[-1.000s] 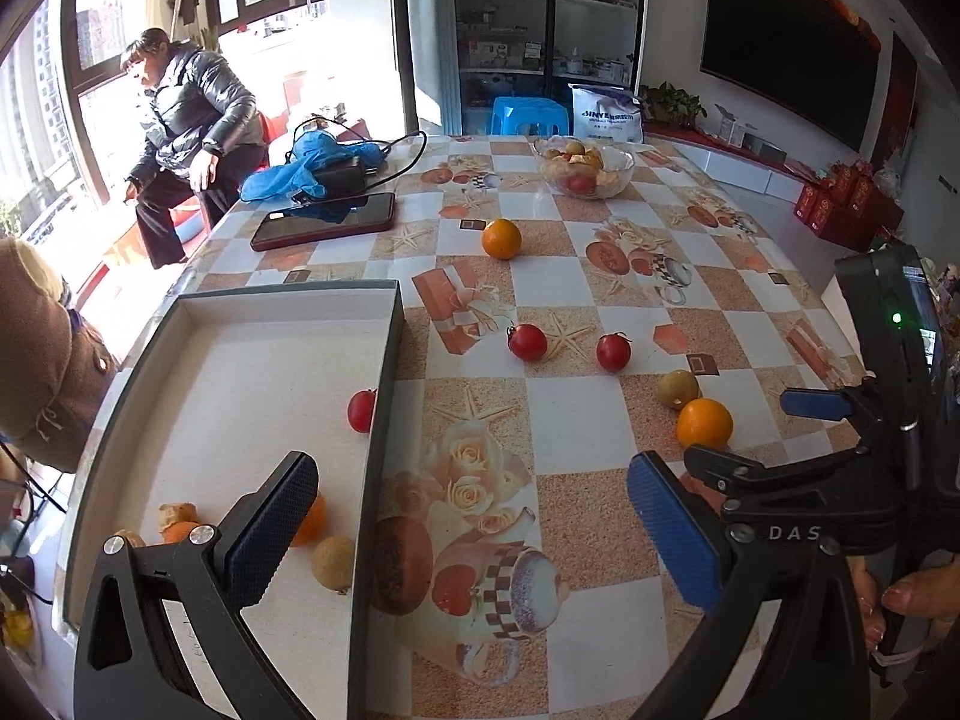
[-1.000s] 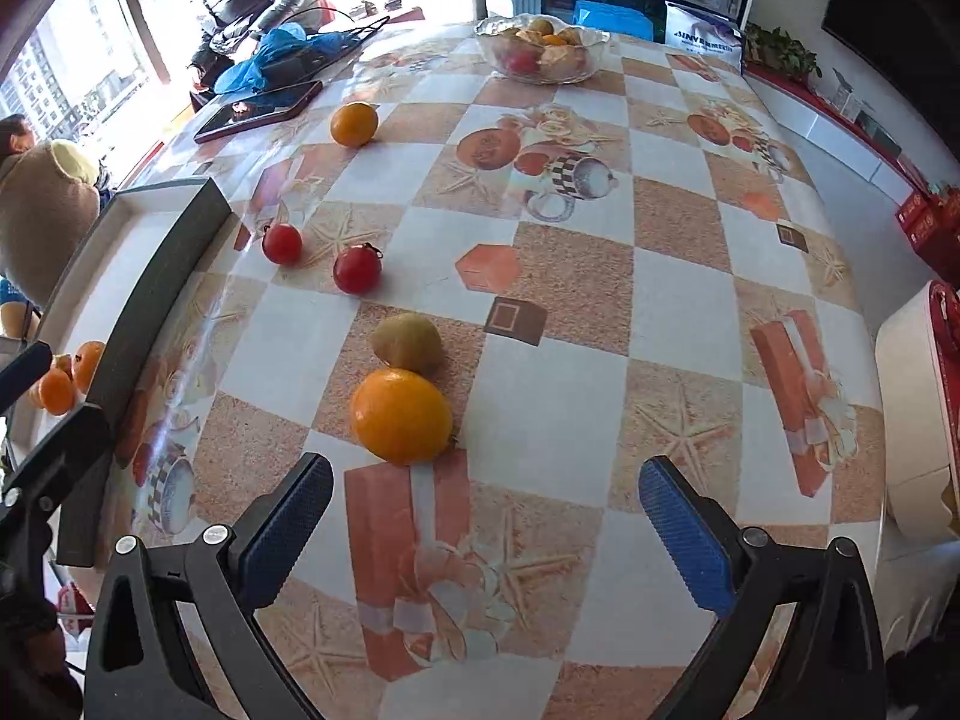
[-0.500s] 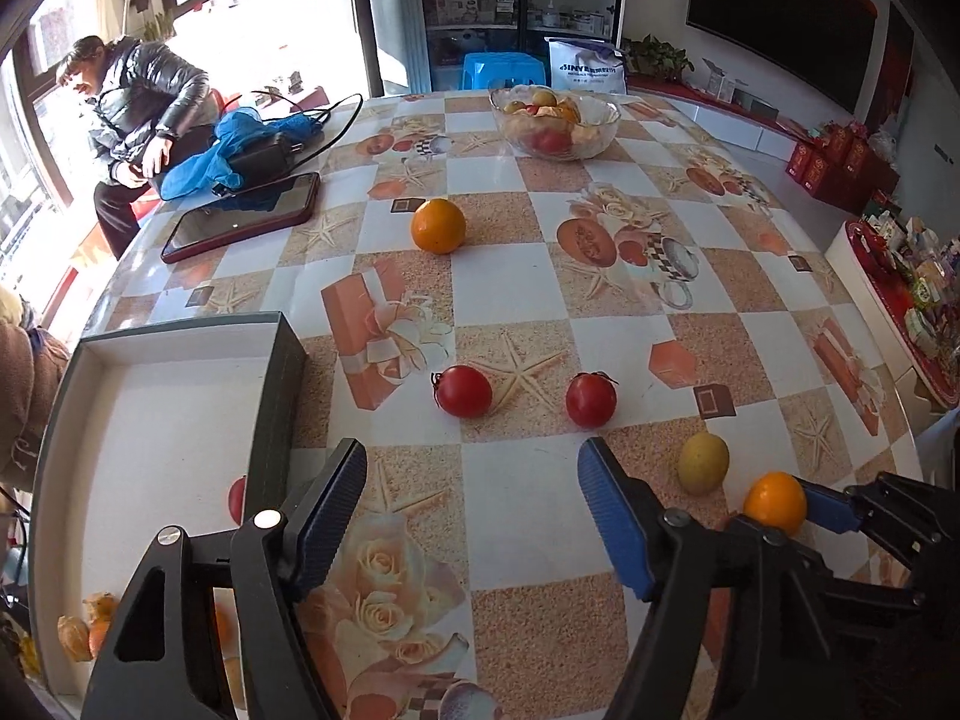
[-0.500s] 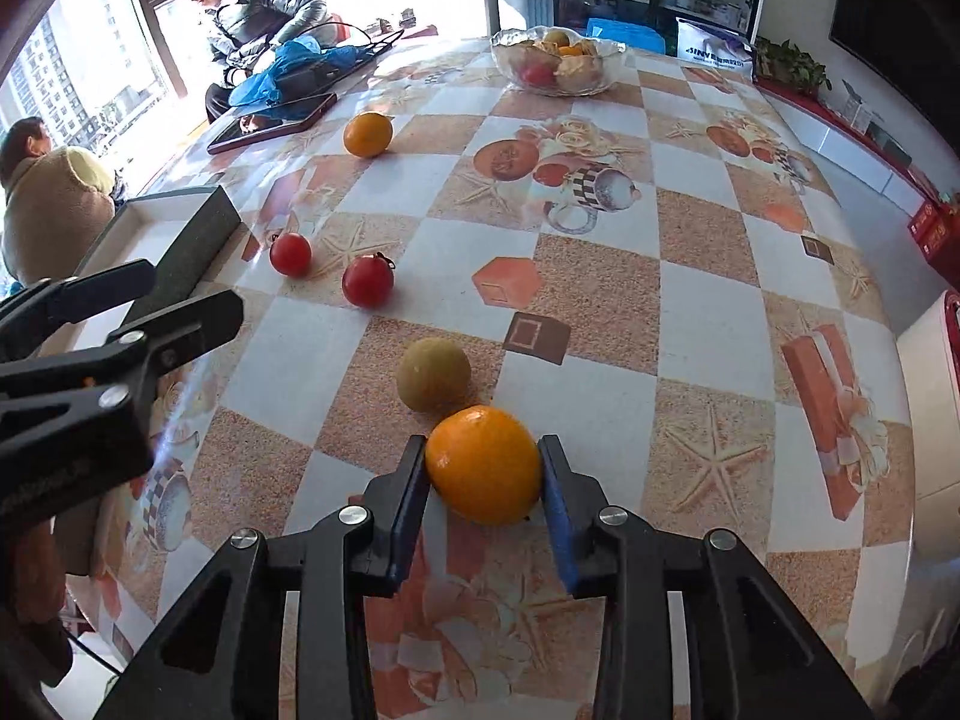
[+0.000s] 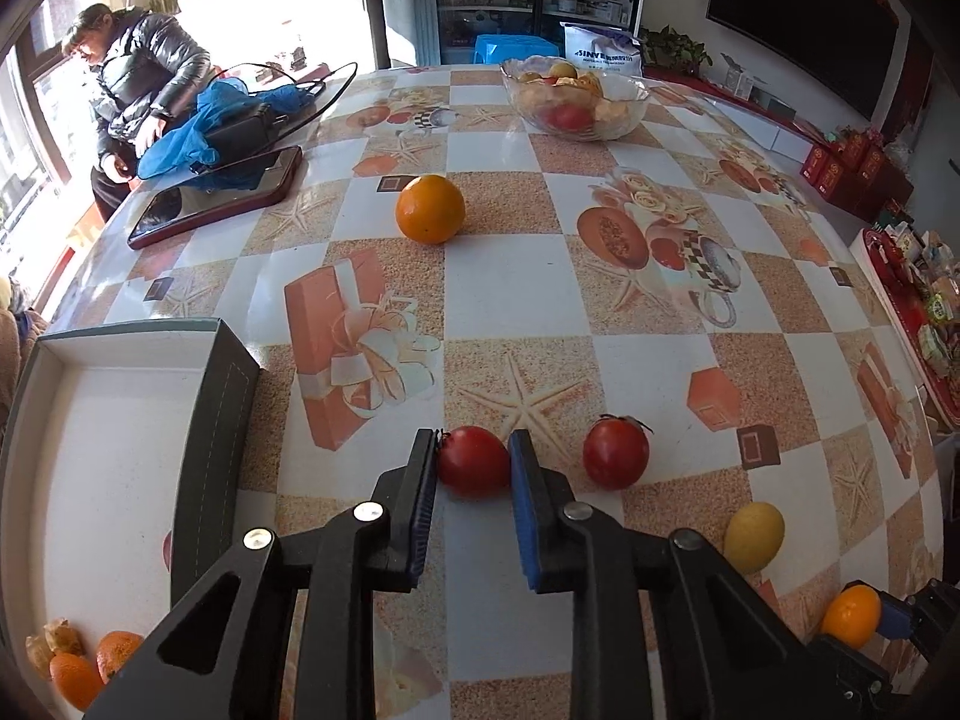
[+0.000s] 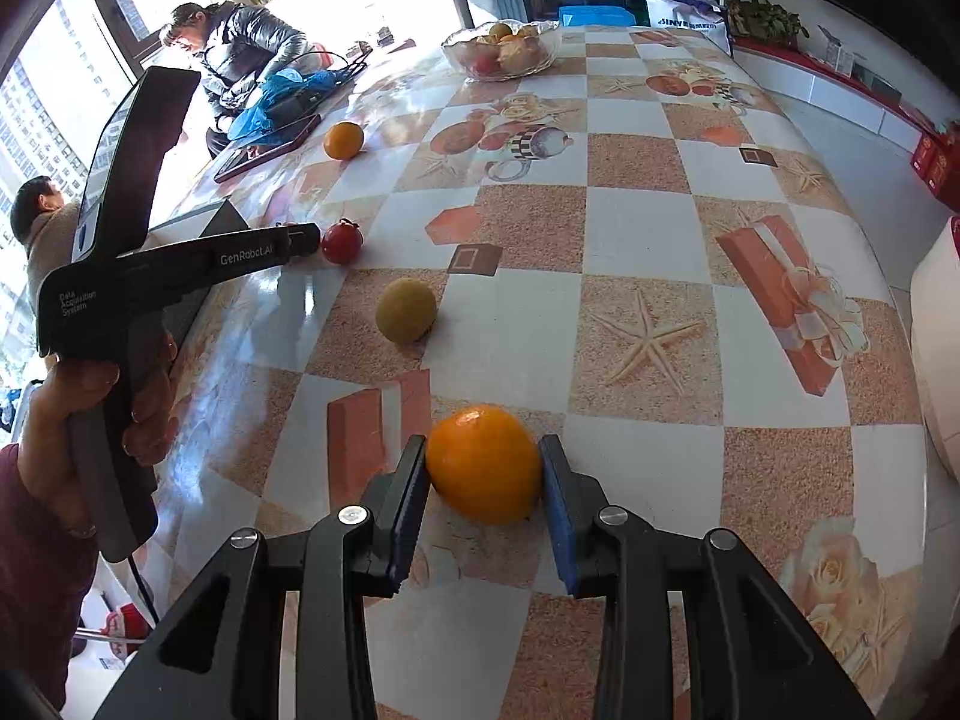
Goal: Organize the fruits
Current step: 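Grasp a red tomato with the left gripper while the right gripper lifts the orange, then carry the red tomato and orange over the white tray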
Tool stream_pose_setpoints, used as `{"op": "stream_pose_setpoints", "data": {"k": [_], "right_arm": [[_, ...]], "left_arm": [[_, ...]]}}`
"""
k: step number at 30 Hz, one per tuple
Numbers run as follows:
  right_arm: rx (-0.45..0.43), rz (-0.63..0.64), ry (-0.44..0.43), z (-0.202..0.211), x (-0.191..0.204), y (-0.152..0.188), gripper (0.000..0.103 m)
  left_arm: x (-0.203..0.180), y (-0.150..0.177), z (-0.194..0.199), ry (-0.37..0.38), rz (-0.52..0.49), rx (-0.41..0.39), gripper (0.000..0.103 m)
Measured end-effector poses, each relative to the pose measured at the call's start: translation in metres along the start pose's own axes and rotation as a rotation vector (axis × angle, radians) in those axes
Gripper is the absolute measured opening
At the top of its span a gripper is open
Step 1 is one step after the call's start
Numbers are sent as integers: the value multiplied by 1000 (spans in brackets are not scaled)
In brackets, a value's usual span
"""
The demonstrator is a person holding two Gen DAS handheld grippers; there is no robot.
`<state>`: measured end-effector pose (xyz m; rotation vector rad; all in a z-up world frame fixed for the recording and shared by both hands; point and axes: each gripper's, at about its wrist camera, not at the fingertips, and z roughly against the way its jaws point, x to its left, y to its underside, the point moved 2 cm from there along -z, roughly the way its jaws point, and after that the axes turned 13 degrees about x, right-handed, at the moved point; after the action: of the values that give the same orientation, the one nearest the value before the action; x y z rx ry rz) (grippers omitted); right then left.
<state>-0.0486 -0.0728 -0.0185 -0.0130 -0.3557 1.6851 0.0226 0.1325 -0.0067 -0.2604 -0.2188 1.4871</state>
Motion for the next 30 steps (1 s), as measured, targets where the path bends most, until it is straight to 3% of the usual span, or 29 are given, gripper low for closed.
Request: {"op": "stream_pose_setpoints", "data": {"k": [6,15,30], "right_arm": [[-2,2,5,2,0,11,38],[6,15,22,5,12,24,38],[-17,81,6,27,53,10,38]], "left_arm": [[4,50,22,79,32,1,26],[11,116,46,101,52,-15,26],[40,122,108,76,65,-120,26]]}}
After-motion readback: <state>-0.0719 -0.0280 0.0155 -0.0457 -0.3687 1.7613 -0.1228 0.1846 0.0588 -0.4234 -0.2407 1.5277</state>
